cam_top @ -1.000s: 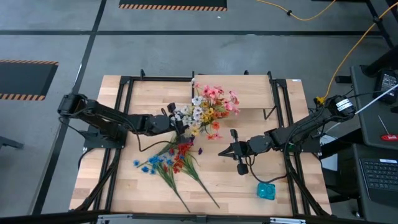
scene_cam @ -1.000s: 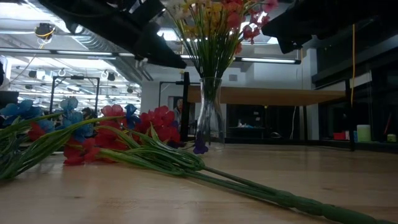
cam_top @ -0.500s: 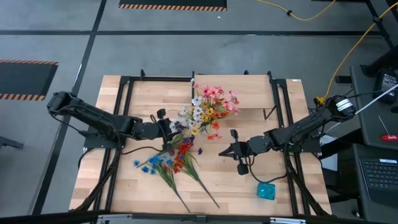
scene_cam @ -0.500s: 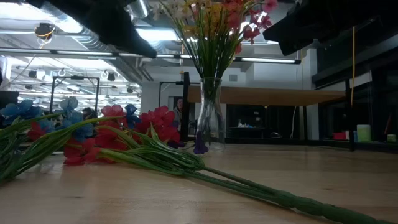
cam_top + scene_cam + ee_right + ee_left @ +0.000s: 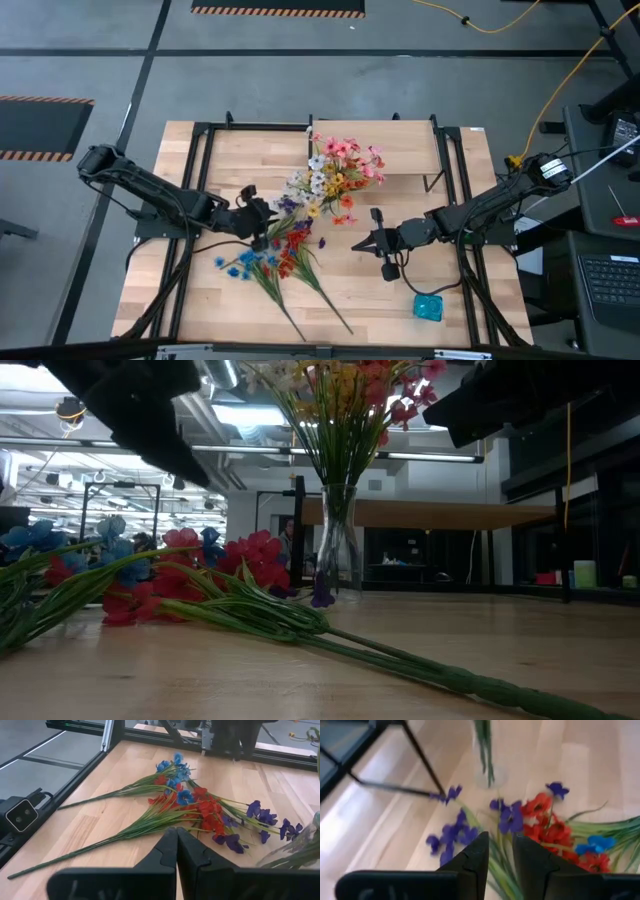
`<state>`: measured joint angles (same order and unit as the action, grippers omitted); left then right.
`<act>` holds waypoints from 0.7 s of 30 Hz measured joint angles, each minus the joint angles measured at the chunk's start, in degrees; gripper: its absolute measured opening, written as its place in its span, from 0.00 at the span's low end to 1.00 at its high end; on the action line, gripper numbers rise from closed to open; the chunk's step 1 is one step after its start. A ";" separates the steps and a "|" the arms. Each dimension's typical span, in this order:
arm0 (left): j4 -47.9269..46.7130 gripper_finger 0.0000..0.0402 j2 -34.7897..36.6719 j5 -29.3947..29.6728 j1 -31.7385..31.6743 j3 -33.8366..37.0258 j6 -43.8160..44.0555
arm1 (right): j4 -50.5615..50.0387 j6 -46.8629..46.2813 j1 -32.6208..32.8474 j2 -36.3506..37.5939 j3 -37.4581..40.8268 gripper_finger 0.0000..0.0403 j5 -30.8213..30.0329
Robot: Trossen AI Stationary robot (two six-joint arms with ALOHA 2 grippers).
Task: Pick and place flowers into a vace then onto a shelf
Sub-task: Put the violet flowers into the blue vase
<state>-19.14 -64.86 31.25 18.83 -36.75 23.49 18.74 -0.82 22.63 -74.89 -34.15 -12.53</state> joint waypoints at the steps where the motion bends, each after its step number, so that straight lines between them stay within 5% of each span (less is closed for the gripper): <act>1: -1.10 0.20 0.00 -0.08 0.00 0.00 1.25 | 0.00 0.02 0.00 0.00 0.00 0.01 0.00; 21: -13.51 0.33 0.00 -12.48 0.00 0.00 17.85 | 0.35 4.50 -1.67 0.00 0.00 0.01 0.09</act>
<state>-32.65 -64.86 18.77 18.83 -36.75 41.34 19.09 3.68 20.96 -74.89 -34.15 -12.45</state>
